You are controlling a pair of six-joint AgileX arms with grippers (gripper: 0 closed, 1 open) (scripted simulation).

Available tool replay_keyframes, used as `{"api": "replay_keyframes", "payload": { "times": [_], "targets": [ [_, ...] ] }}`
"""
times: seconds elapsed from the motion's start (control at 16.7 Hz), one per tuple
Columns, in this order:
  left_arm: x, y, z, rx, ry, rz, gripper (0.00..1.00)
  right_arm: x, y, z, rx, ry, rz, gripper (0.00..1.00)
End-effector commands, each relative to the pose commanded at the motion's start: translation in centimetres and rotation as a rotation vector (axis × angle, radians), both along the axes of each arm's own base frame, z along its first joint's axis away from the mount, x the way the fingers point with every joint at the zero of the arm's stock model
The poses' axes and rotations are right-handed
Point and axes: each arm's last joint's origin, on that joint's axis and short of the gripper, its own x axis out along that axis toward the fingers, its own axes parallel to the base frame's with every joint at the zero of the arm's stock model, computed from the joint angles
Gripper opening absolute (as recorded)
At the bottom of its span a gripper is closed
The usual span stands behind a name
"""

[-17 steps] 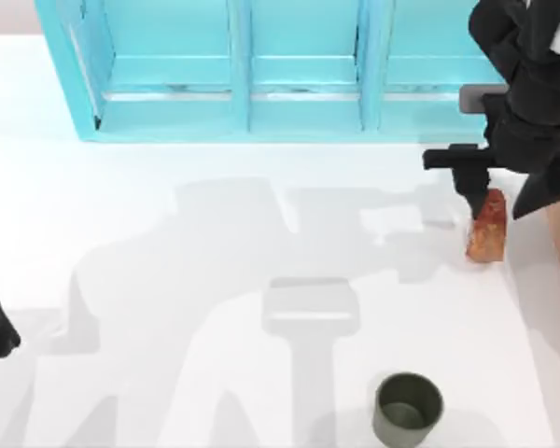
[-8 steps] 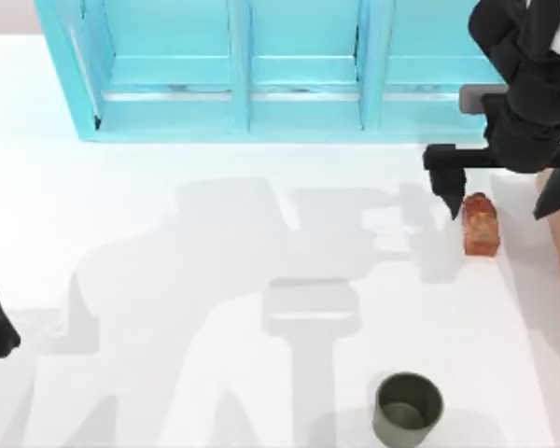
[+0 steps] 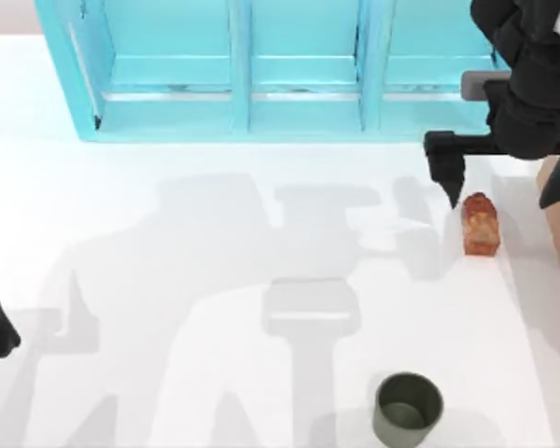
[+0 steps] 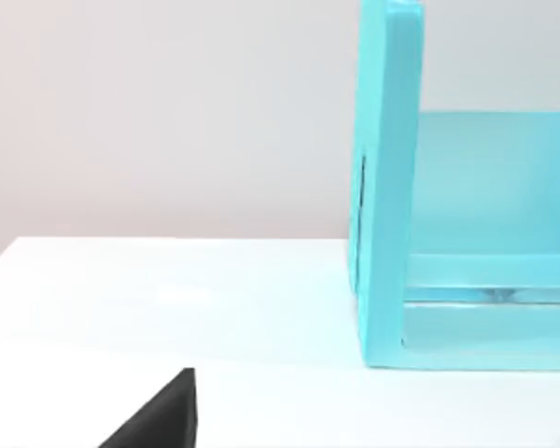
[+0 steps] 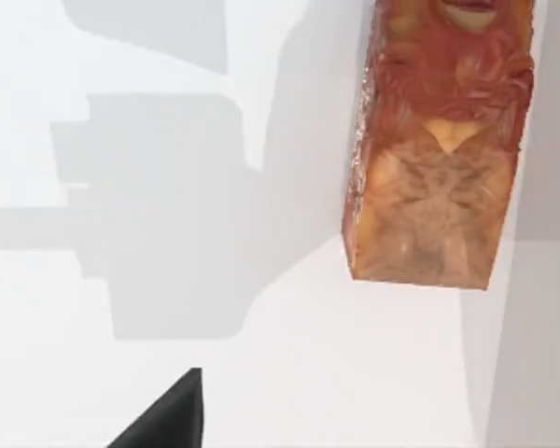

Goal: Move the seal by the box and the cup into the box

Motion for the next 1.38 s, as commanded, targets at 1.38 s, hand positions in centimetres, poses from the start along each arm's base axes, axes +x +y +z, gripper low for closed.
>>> {"api": "replay_keyframes", "payload": {
  "times": [1.38],
  "targets": [
    [0.0,0.0,0.0,0.0,0.0,0.0,1.0,-6.4,4.9,7.4,0.01,-0.013,0.014,1.0]
  ]
}}
